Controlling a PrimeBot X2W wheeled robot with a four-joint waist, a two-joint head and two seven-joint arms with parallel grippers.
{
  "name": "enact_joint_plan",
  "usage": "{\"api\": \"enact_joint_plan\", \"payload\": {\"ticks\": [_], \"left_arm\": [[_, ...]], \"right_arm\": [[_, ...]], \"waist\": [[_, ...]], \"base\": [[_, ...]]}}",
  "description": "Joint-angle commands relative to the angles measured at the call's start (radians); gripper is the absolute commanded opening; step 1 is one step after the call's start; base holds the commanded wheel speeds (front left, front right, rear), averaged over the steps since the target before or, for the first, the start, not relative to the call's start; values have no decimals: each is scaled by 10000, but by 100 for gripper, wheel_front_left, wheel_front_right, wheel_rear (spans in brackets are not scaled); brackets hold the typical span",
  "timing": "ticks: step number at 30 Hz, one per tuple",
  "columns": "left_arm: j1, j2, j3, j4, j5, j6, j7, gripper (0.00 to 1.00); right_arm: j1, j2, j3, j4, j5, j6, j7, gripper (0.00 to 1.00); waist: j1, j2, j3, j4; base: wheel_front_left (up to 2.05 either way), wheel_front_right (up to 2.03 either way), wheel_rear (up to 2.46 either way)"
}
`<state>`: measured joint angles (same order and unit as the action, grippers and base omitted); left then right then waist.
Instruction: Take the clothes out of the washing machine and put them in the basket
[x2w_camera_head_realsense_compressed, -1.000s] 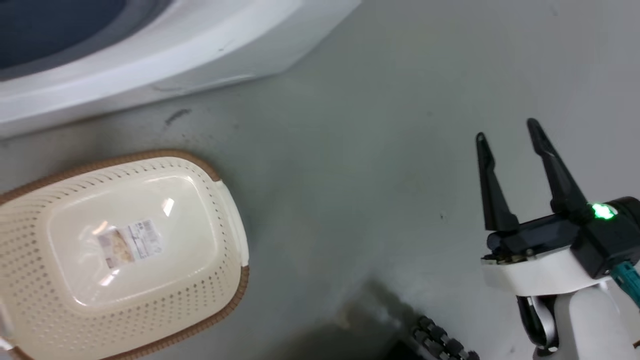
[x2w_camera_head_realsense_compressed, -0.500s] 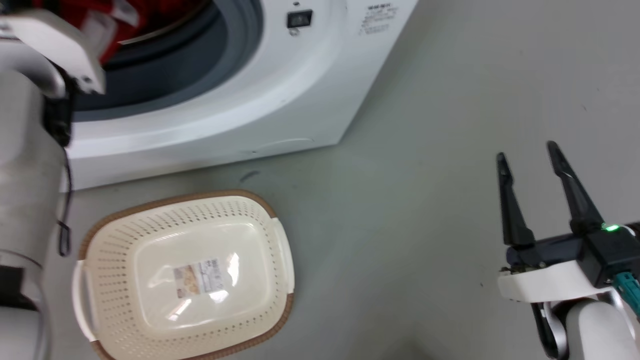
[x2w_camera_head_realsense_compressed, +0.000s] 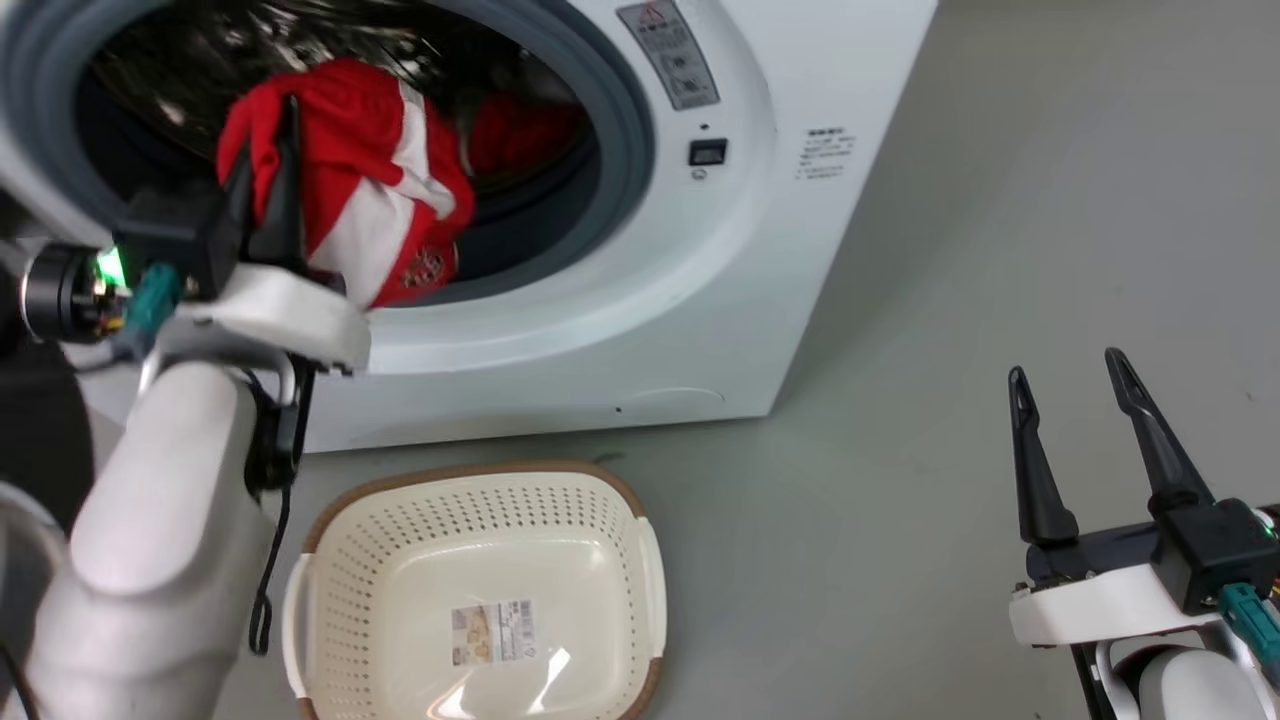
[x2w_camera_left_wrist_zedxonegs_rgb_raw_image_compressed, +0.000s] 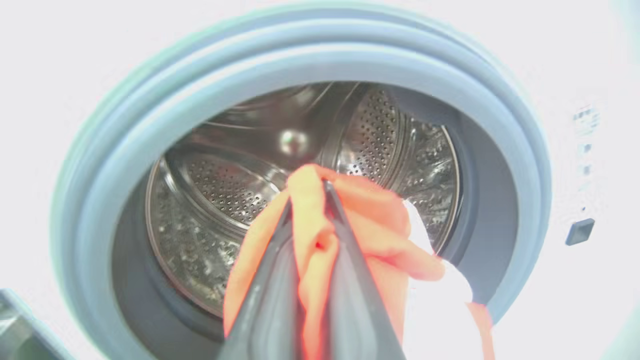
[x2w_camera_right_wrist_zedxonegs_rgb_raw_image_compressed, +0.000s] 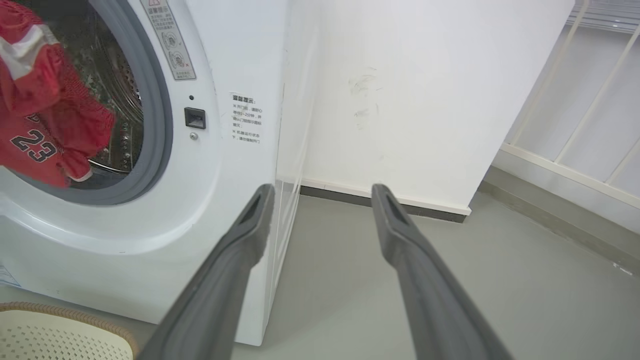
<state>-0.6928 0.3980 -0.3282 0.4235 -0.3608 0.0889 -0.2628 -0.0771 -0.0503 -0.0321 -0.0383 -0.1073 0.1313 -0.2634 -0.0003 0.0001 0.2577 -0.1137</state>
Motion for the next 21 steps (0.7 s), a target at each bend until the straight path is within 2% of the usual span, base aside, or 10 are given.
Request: {"api": "enact_joint_plan", "payload": {"ticks": [1,7,12,16,21], "left_arm": [[299,0,85,-189,80,30,-27,0],[1867,-108,463,-2255,418,-47,-28,0],[3001,21,323,-3040,181,-248,100,0],[3804,153,49,-3375,92,-371,359,0],[4316,22,-348,-2754,115,-459,435,0]], "right_arm": [[76,1,-10,7,-68,-10,-21,100],[302,2,-163,28,-205,-10,-21,100],[385,1,-144,27,-292,-10,-21,100],[353,2,-179,-20,-369,-10,-21,100],[67,2,-238,-48,-382,-10,-21,100]], "waist": [[3,-1,-334,311],[3,-1,-783,768],[3,-1,-884,1019],[3,-1,-711,1220],[3,-1,-63,1361]], "base": [[0,0,0],[0,0,0],[0,0,0],[0,0,0],[0,0,0]]}}
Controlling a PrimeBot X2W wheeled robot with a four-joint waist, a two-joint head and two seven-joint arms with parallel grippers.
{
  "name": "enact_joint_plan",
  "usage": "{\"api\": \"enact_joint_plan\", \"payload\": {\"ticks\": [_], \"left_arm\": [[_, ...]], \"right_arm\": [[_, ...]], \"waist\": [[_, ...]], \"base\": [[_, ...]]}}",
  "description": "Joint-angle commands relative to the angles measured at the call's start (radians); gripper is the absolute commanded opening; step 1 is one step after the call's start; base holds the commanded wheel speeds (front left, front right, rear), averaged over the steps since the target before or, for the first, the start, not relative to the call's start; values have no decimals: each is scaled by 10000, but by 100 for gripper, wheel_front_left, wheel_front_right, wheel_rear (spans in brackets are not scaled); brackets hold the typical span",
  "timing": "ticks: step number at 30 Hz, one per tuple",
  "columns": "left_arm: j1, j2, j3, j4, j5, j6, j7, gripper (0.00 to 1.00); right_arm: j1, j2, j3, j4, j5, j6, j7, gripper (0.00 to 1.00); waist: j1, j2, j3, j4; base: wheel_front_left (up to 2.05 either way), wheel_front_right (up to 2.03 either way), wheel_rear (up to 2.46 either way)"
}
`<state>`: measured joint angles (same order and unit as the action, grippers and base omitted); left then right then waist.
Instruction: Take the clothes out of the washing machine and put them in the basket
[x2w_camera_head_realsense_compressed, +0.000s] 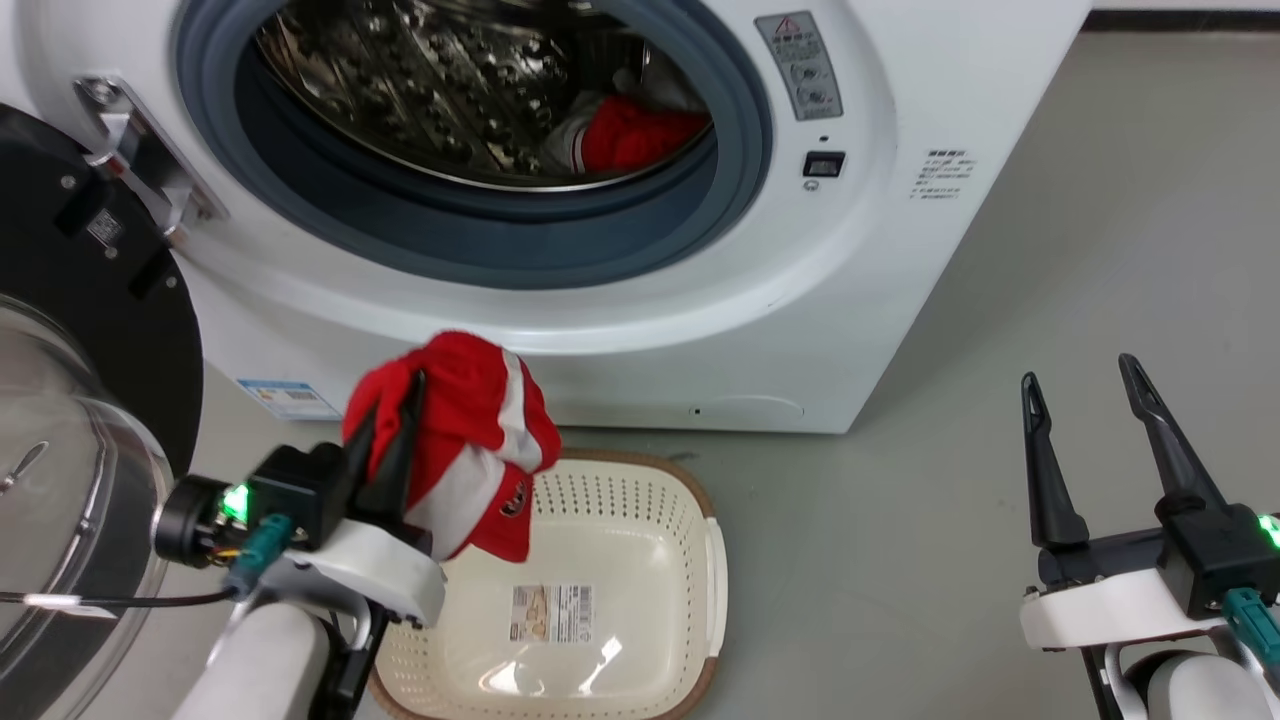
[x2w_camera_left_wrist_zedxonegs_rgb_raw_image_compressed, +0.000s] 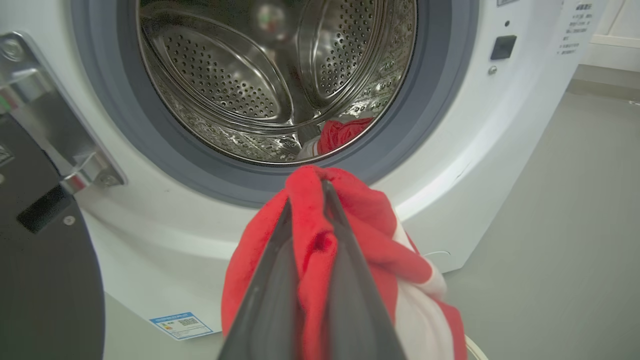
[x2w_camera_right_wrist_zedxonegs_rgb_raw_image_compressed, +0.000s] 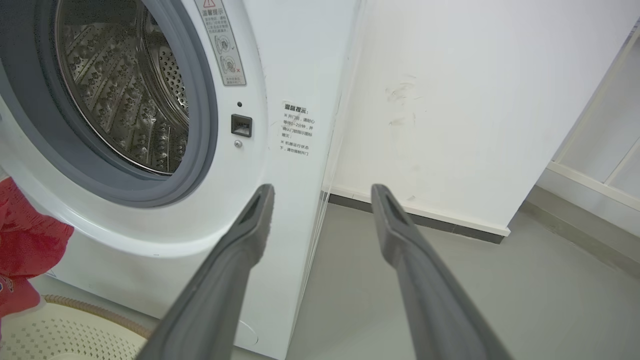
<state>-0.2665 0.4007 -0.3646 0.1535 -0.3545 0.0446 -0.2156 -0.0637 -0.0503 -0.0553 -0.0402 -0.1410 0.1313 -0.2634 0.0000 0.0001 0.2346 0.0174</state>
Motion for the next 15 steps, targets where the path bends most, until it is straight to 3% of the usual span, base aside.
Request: {"api": "enact_joint_plan", "payload": {"ticks": [1,15], "left_arm": [[64,-49,-68,187,116,-31,-82,0],[-1965,-1167,-726,5163,525,-964,-504,0]], "right_arm": [[-125,2,-16,-36,-67,-10,-21,100],[-983,4,-266,-643,-623,-10,-21,100]], "waist": [[0,-1,305,59],[0,-1,3181,-53]], "base": [[0,0,0],[0,0,0]]}}
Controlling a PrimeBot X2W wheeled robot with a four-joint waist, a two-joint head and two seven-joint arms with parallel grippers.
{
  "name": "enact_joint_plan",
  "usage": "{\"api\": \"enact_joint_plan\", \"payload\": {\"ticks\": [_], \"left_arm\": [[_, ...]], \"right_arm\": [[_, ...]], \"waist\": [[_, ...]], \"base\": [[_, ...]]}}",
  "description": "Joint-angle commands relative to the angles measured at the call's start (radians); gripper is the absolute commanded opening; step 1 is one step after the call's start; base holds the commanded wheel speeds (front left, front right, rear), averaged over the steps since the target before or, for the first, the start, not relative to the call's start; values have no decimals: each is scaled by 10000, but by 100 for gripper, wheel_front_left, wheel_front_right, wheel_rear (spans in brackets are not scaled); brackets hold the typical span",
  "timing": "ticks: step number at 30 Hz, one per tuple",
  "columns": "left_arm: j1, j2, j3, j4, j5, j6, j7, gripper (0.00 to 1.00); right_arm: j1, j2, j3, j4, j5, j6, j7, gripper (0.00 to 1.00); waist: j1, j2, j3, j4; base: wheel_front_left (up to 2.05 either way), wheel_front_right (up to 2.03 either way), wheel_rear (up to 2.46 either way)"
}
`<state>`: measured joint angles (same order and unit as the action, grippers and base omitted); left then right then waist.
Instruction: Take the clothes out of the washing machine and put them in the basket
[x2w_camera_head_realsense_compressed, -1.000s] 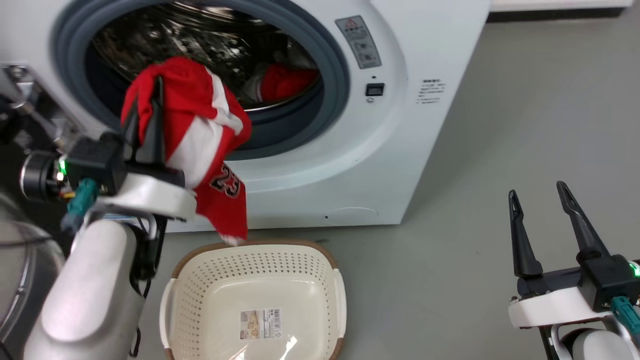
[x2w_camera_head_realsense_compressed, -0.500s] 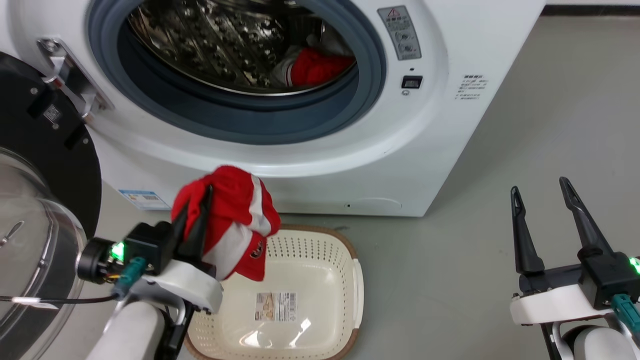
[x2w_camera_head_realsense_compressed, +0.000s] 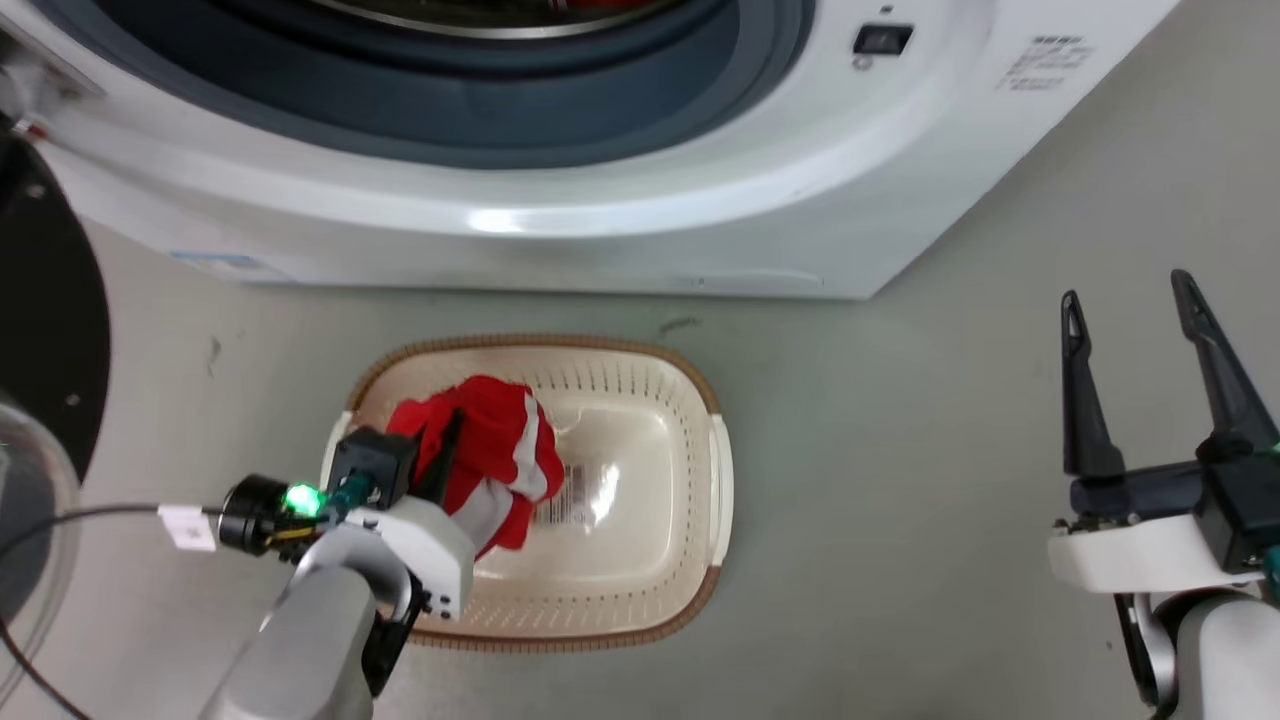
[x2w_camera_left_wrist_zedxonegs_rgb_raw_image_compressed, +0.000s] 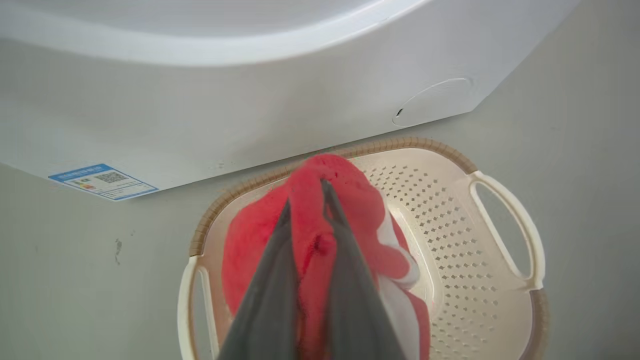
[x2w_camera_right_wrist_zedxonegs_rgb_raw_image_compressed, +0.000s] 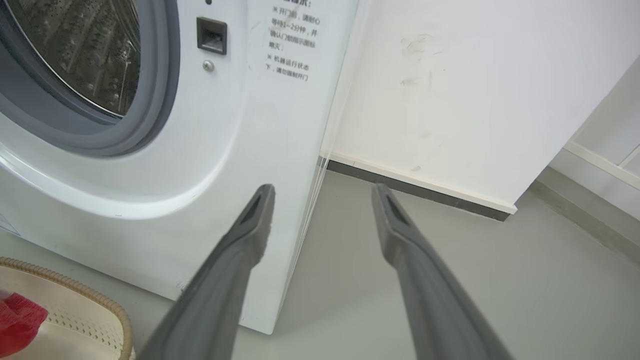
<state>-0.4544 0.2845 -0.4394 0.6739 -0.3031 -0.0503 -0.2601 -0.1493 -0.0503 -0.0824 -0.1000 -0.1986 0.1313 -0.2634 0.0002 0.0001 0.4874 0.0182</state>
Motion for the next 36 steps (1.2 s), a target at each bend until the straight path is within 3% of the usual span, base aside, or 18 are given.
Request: {"api": "enact_joint_plan", "payload": {"ticks": [1,19,30,32,36], "left_arm": [[-315,-78,13,196,96,-57,-66,0],[-2726,-791,555,3107,1007,-355,-55,0],[-3016,-953,1034,4277,877,-134,-55,2],[-2992,-1013,1096,4346,853,-122,-55,100],[-2839,-1083,1174,4216,938,-30,-55,100]], "right_arm": [[-186,1,-49,-108,-118,-10,-21,100],[-623,5,-820,-1056,-240,-10,-21,100],[-826,4,-669,-1221,-216,-10,-21,100],[-794,4,-689,-1205,-212,-12,-21,100],[-927,2,-710,-1117,-265,-12,-21,100]], "waist": [[-2,-1,850,-68],[-2,-1,3448,-480],[-2,-1,3795,-508],[-2,-1,3764,-492],[-2,-1,3519,-464]], "base": [[0,0,0],[0,0,0],[0,0,0],[0,0,0],[0,0,0]]}}
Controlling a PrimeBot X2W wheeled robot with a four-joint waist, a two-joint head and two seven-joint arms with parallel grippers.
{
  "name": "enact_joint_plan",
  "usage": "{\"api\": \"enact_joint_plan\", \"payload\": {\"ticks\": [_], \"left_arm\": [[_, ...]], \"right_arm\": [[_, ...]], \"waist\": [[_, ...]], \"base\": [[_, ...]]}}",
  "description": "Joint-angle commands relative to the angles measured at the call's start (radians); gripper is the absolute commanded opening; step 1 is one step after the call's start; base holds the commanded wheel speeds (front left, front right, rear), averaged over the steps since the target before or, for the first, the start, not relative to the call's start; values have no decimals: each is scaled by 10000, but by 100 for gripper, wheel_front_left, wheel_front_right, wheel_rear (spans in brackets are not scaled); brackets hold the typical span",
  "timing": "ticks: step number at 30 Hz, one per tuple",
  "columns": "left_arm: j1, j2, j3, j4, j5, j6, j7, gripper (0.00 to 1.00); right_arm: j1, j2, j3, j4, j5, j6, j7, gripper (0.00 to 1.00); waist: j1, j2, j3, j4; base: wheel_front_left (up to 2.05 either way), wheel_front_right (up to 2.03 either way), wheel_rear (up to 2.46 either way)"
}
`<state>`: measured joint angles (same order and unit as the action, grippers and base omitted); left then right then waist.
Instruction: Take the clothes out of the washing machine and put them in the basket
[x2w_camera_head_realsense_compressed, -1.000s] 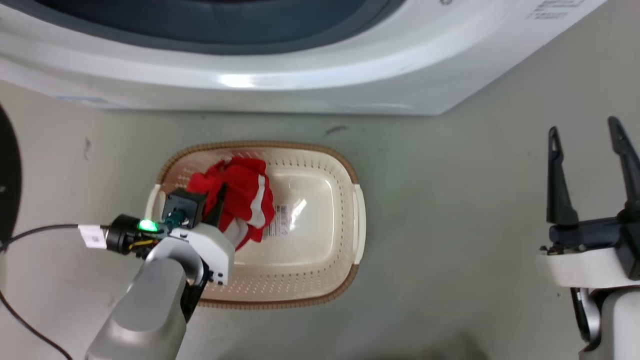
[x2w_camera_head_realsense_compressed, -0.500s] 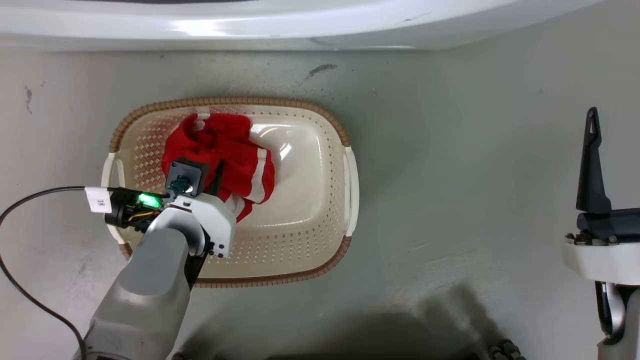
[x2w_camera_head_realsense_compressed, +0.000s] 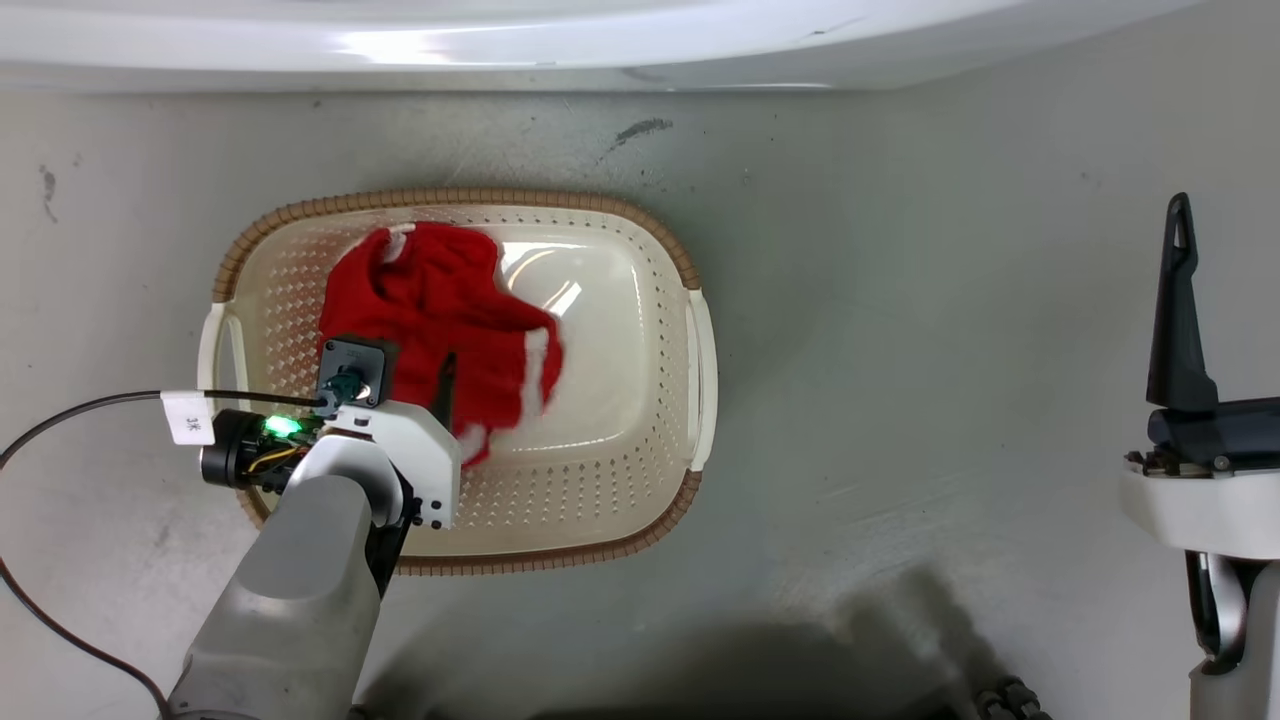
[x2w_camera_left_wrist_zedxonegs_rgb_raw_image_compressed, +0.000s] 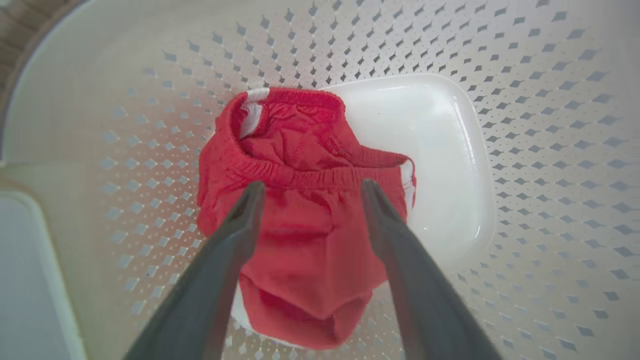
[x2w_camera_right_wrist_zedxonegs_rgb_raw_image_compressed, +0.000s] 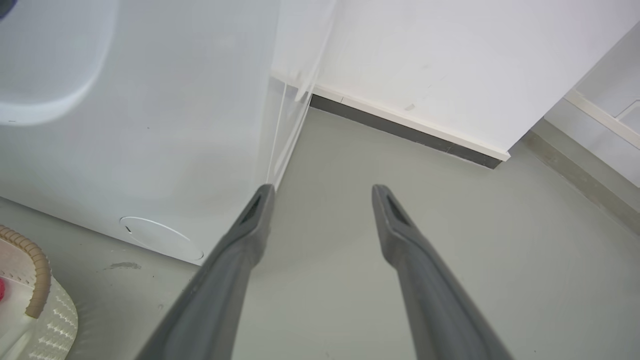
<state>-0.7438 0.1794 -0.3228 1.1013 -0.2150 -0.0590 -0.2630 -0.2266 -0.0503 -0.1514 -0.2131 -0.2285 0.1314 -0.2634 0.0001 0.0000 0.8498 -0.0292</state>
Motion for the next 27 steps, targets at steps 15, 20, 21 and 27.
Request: {"api": "enact_joint_plan", "payload": {"ticks": [15,20,21,27], "left_arm": [[1853,134,498,-2821,470,-267,-27,100],[2575,165,735,-4024,657,-356,-27,100],[2744,160,746,-4227,702,-375,-27,100],[3489,153,959,-5314,877,-454,-27,100]], "right_arm": [[-50,4,5,809,286,-14,-21,100],[49,2,86,1086,353,-12,-21,100],[96,2,65,1138,391,-14,-21,100],[419,2,120,1375,569,-12,-21,100]], "waist": [[-1,0,-2495,-6],[-1,0,-3254,-67],[-1,0,-3405,-62],[-1,0,-4156,-123]], "base": [[0,0,0],[0,0,0],[0,0,0],[0,0,0]]}}
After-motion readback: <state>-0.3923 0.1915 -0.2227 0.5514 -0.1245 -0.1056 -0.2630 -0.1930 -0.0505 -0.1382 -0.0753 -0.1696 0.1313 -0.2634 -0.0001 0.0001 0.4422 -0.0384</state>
